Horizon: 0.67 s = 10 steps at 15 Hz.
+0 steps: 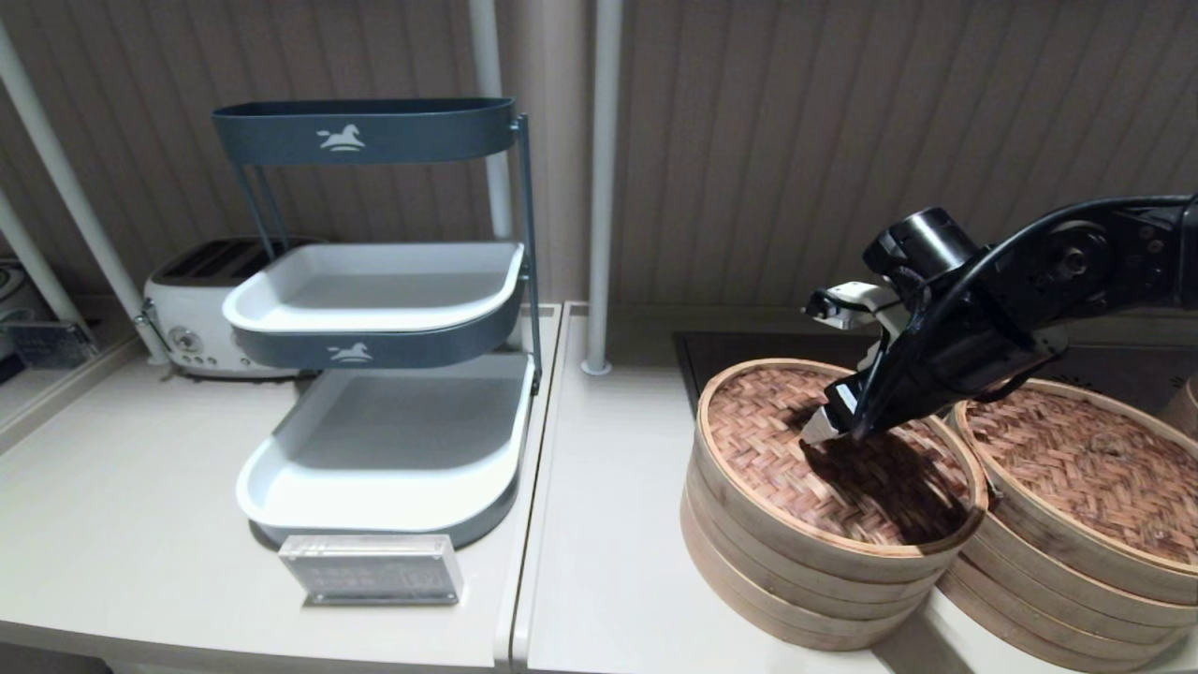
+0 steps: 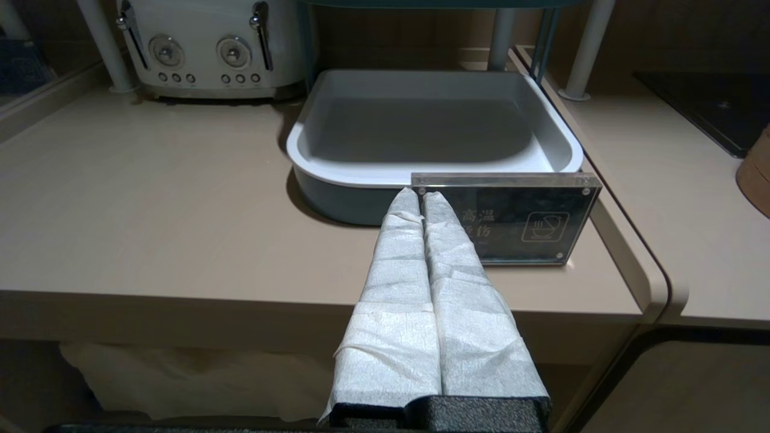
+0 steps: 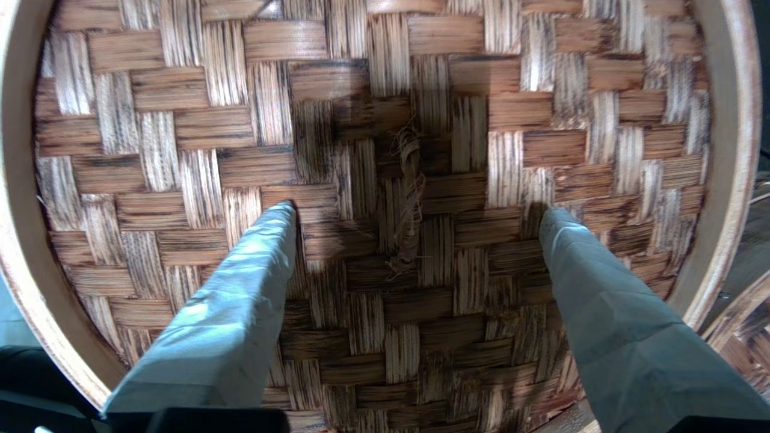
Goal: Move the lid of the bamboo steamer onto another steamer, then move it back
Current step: Pick up the steamer
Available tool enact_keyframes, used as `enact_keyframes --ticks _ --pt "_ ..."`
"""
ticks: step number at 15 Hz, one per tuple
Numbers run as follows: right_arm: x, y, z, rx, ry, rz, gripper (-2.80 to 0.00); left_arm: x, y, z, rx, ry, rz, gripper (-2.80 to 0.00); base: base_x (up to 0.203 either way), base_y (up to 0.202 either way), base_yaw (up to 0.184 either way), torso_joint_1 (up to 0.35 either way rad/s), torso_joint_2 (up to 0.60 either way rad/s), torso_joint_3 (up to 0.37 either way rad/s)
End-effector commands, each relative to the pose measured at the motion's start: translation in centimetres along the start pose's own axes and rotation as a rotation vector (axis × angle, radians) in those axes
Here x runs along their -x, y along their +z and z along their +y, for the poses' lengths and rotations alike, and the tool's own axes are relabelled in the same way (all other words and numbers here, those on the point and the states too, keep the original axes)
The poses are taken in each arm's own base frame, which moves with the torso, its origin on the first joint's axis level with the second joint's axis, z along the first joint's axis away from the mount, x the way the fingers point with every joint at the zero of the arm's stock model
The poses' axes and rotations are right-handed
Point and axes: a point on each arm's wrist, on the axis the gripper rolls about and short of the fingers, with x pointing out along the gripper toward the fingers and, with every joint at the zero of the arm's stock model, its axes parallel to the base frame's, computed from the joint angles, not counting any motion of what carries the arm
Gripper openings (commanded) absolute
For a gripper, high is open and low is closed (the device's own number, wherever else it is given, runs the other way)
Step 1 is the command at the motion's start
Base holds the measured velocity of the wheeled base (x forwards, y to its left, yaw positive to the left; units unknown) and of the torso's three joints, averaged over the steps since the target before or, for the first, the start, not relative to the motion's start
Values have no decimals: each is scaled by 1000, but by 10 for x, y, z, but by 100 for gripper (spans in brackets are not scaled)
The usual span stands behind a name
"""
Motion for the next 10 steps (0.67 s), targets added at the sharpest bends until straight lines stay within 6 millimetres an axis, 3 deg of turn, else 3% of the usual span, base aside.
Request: enact_keyframes --ticks 1,8,9,10 --pt "-5 -1 0 2 1 19 0 -1 -8 0 1 -1 24 -280 0 0 0 0 0 0" --pt "-5 0 1 3 5 9 0 -2 -8 0 1 -2 25 -280 0 0 0 0 0 0" --pt "-6 0 1 3 5 10 -280 -1 -8 0 1 -1 24 -280 0 0 0 0 0 0" --pt "-5 -2 2 3 6 14 -280 -1 -8 0 1 0 24 -280 0 0 0 0 0 0"
